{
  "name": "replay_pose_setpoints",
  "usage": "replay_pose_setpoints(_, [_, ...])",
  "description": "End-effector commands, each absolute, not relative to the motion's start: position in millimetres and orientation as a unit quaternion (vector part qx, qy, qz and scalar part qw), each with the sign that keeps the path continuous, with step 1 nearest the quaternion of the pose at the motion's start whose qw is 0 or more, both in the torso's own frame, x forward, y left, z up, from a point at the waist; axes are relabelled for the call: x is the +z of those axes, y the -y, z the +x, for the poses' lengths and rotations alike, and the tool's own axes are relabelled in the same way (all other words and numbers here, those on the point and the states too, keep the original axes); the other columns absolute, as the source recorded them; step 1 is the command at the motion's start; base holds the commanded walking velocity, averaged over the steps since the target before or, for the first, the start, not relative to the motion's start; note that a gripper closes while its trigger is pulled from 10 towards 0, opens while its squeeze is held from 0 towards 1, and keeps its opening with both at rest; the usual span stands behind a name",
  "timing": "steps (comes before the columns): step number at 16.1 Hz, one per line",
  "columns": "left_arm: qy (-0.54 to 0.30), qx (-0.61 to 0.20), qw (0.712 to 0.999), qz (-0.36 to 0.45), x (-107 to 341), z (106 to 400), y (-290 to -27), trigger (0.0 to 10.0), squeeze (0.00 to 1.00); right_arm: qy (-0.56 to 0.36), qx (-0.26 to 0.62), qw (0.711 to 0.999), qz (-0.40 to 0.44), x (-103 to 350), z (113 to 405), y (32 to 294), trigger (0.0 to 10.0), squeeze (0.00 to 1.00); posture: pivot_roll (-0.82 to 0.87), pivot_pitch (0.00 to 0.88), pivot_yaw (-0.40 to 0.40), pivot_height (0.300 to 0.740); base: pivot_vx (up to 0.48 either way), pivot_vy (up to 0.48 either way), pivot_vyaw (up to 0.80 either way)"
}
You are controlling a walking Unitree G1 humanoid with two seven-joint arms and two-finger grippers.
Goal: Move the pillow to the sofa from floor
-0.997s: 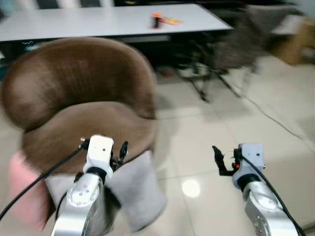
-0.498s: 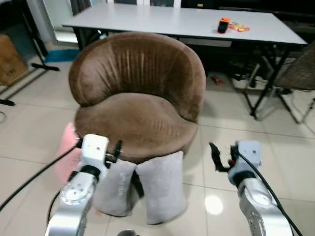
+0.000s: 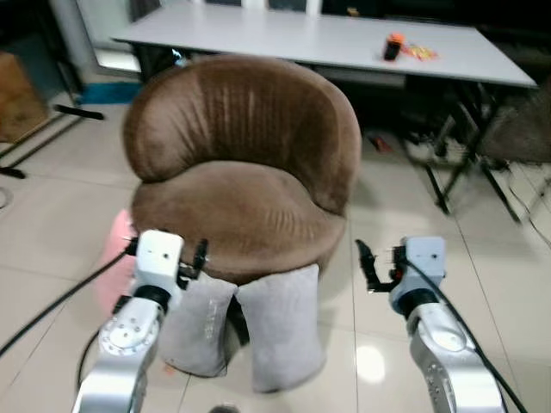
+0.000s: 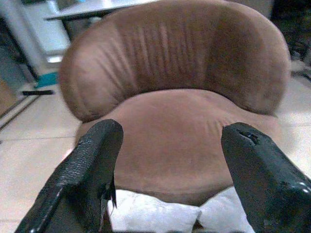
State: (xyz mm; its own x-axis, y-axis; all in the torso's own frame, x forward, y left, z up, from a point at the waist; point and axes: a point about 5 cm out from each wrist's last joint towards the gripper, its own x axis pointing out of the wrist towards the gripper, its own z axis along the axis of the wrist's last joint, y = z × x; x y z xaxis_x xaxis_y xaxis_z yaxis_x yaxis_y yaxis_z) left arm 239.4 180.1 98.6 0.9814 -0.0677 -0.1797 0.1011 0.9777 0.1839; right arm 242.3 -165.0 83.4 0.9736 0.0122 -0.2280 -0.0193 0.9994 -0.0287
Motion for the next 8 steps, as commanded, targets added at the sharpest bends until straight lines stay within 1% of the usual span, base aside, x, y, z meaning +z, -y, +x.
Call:
replay_pose_setpoints(1, [-0.085, -0.049, 0.99, 0.097, 98, 240, -174, 10.0, 0.0, -0.11, -0.026, 0.993, -0.035, 83, 243, 180, 10.0, 1.0, 0.01, 0.0, -0.031, 0.74, 0.0, -0.48, 0.0])
replay_pose_setpoints(3, [-0.085, -0.048, 0.99, 0.1, 98, 241, -174, 10.0, 0.0, -0.108, -0.021, 0.994, -0.022, 84, 245, 180, 10.0, 1.0, 0.01, 0.0, -0.032, 0.74, 0.0, -0.48, 0.0])
replay_pose_setpoints(5, [-0.079, -0.048, 0.991, 0.095, 99, 242, -174, 10.0, 0.0, -0.063, -0.023, 0.997, -0.035, 93, 248, 183, 10.0, 1.0, 0.01, 0.0, -0.031, 0.74, 0.0, 0.0, 0.0])
replay_pose_setpoints(8, [-0.076, -0.053, 0.992, 0.09, 101, 243, -172, 10.0, 0.0, -0.072, -0.033, 0.996, -0.032, 93, 249, 186, 10.0, 1.0, 0.01, 0.0, -0.033, 0.74, 0.0, 0.0, 0.0])
